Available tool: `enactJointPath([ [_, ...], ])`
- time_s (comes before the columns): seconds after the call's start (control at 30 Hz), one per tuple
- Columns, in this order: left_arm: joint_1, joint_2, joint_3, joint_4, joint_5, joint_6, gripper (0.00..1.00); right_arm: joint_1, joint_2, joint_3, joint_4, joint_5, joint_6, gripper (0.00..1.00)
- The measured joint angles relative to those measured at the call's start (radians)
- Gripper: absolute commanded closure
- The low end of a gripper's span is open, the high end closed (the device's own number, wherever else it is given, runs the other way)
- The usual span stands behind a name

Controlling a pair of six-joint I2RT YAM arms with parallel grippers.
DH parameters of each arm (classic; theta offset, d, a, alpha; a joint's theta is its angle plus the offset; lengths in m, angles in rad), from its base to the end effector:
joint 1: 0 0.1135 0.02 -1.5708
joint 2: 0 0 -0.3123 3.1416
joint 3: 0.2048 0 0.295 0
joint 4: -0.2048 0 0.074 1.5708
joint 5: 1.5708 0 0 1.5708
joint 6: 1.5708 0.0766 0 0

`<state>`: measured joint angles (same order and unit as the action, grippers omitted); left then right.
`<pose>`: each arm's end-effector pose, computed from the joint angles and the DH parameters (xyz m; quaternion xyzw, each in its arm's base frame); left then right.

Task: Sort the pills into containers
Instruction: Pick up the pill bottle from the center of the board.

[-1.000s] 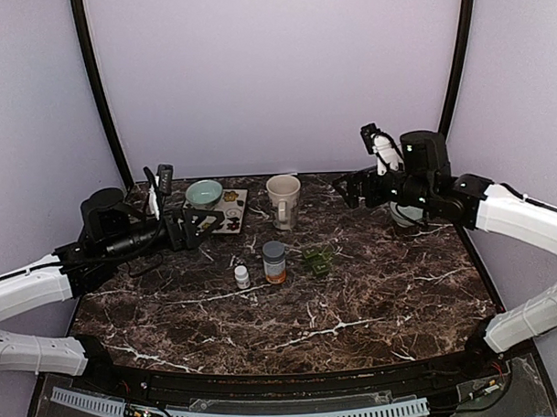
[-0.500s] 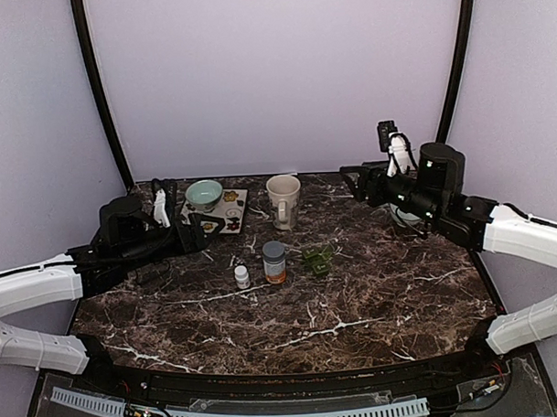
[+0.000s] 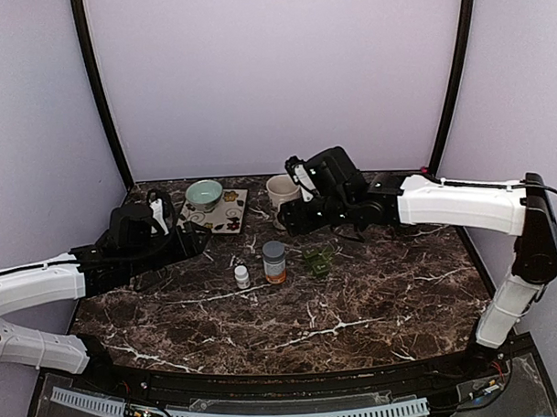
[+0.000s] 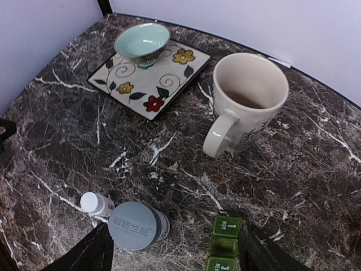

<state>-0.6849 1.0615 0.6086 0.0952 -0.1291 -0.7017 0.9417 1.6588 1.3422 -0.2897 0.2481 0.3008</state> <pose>0.2341 -0.1785 0.2612 -0.0436 0.8196 -0.3228 0.4714 0.2873 0.3628 0.3072 -0.2225 0.8525 0.1787 0.4380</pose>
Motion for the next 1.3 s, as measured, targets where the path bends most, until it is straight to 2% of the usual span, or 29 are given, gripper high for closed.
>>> enactJointPath([
  [0.13, 0.000, 0.000, 0.000, -0.022, -0.013, 0.001, 0.23, 0.035, 0.125, 0.149, -0.105, 0.004, 0.012, 0.21],
  [0.37, 0.002, 0.000, -0.008, -0.024, 0.002, 0.000, 0.23, 0.051, 0.290, 0.322, -0.276, -0.004, 0.033, 0.13],
  [0.6, 0.002, 0.000, -0.019, -0.024, 0.026, 0.001, 0.23, 0.053, 0.368, 0.436, -0.395, -0.023, 0.042, 0.13],
  [0.97, 0.008, 0.000, -0.023, -0.022, 0.047, 0.001, 0.23, 0.058, 0.408, 0.476, -0.472, -0.053, 0.051, 0.15],
  [1.3, 0.015, 0.001, -0.031, -0.021, 0.062, 0.001, 0.23, 0.060, 0.415, 0.478, -0.477, -0.076, 0.053, 0.21],
])
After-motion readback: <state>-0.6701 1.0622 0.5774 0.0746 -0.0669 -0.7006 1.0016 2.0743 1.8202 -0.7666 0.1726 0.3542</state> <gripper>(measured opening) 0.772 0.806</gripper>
